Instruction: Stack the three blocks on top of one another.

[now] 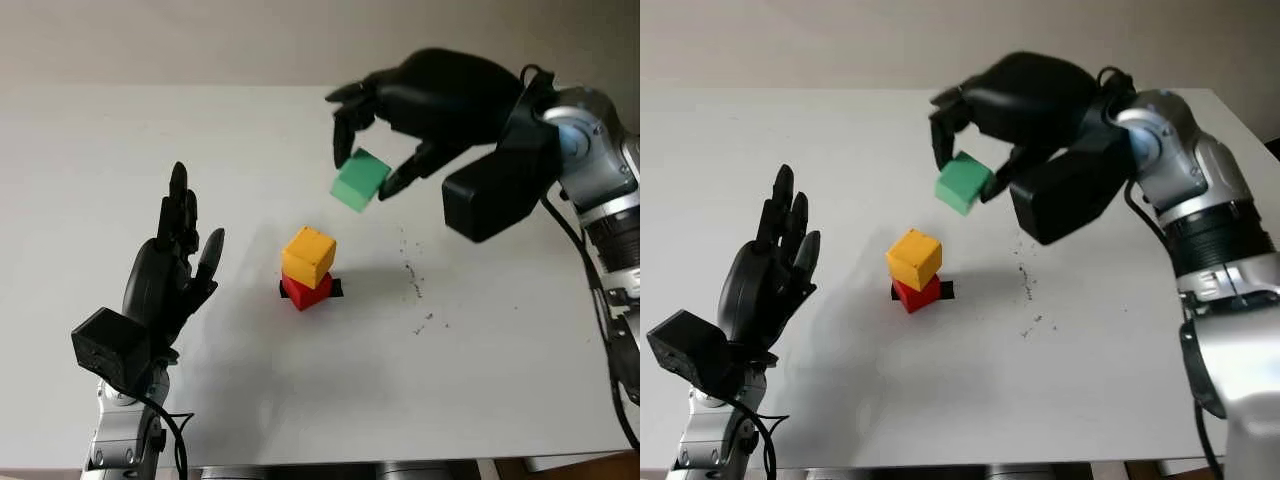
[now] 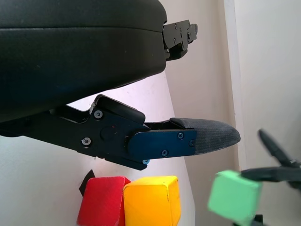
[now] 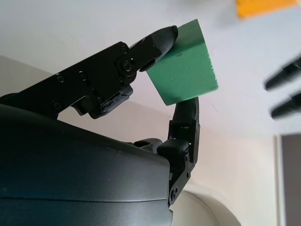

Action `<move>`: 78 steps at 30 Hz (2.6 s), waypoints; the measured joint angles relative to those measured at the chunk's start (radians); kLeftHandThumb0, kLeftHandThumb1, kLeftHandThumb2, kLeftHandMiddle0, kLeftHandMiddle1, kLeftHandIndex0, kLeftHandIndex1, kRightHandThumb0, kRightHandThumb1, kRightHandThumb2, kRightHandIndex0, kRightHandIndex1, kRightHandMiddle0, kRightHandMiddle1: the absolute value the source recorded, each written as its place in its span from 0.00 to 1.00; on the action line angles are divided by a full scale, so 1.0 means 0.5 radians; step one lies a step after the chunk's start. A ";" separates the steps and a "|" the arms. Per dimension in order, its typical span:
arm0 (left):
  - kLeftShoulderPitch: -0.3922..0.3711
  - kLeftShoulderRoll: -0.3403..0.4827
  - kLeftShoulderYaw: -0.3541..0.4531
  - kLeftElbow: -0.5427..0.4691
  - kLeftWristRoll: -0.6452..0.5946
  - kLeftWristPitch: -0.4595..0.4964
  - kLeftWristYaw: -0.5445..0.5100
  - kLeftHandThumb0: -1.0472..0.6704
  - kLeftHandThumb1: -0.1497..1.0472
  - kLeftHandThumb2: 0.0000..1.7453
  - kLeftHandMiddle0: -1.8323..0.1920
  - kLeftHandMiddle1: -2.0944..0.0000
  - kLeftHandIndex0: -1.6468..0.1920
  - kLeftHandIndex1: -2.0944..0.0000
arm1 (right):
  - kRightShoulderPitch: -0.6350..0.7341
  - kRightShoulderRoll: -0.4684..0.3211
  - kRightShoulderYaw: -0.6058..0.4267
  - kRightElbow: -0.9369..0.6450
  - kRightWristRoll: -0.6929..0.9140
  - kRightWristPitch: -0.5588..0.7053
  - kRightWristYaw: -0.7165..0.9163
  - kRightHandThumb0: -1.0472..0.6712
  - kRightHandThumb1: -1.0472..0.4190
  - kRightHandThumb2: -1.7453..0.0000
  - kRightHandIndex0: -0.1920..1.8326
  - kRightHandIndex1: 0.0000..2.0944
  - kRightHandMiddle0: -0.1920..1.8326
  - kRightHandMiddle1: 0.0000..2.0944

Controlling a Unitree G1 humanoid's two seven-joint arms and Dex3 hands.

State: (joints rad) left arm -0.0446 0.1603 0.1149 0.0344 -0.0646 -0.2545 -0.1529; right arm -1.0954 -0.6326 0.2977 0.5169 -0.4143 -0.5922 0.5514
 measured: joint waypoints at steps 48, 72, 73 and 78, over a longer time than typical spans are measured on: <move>-0.018 0.012 0.010 0.001 -0.009 0.030 0.017 0.14 1.00 0.31 1.00 0.98 1.00 0.99 | -0.037 0.370 0.005 0.117 0.445 0.721 0.843 0.35 0.09 0.97 0.22 0.02 0.28 0.73; -0.012 0.036 0.011 -0.002 -0.010 0.022 0.010 0.14 1.00 0.31 1.00 0.99 1.00 1.00 | 0.026 0.397 0.036 0.135 0.355 0.722 0.780 0.35 0.10 0.97 0.21 0.02 0.27 0.73; -0.012 0.042 0.011 -0.002 -0.011 0.023 0.006 0.14 1.00 0.31 1.00 0.99 1.00 1.00 | 0.027 0.397 0.036 0.141 0.353 0.711 0.773 0.36 0.10 0.97 0.20 0.02 0.26 0.72; -0.012 0.047 0.011 -0.037 -0.015 0.059 0.004 0.14 1.00 0.29 1.00 0.99 1.00 0.99 | 0.043 0.392 0.037 0.154 0.339 0.685 0.761 0.34 0.12 0.97 0.13 0.01 0.15 0.50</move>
State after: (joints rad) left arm -0.0505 0.1837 0.1204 0.0159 -0.0721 -0.2250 -0.1509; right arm -1.0739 -0.4367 0.3159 0.5938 -0.2450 -0.2499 0.9320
